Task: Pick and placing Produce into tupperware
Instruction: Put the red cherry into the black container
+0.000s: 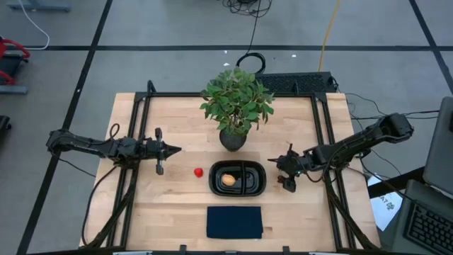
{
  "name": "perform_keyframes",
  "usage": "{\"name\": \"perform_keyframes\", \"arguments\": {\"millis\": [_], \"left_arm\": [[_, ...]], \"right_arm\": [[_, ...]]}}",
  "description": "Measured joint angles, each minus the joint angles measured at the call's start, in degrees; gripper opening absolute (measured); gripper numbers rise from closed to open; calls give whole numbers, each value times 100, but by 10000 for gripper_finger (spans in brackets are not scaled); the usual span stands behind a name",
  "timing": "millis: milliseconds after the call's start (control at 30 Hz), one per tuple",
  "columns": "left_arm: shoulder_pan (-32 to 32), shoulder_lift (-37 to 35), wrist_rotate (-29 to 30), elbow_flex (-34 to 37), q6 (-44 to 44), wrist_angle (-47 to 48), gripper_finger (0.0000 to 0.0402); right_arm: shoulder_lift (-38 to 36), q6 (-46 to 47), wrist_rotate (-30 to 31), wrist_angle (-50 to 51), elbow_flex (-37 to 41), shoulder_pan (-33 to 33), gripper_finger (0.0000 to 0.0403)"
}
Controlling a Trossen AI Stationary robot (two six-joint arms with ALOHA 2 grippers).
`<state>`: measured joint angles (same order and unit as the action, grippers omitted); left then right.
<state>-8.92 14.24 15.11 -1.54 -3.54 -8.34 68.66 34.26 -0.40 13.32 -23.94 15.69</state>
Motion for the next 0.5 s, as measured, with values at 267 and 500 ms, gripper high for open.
{"name": "perform_keyframes", "arguments": {"millis": [267, 500], "left_arm": [[-1, 0, 0, 0, 0, 0, 1], [-1, 0, 0, 0, -1, 0, 1]], "right_arm": [[4, 11, 30, 17, 6, 227, 279], [9, -273, 85, 33, 11, 457, 279]]}}
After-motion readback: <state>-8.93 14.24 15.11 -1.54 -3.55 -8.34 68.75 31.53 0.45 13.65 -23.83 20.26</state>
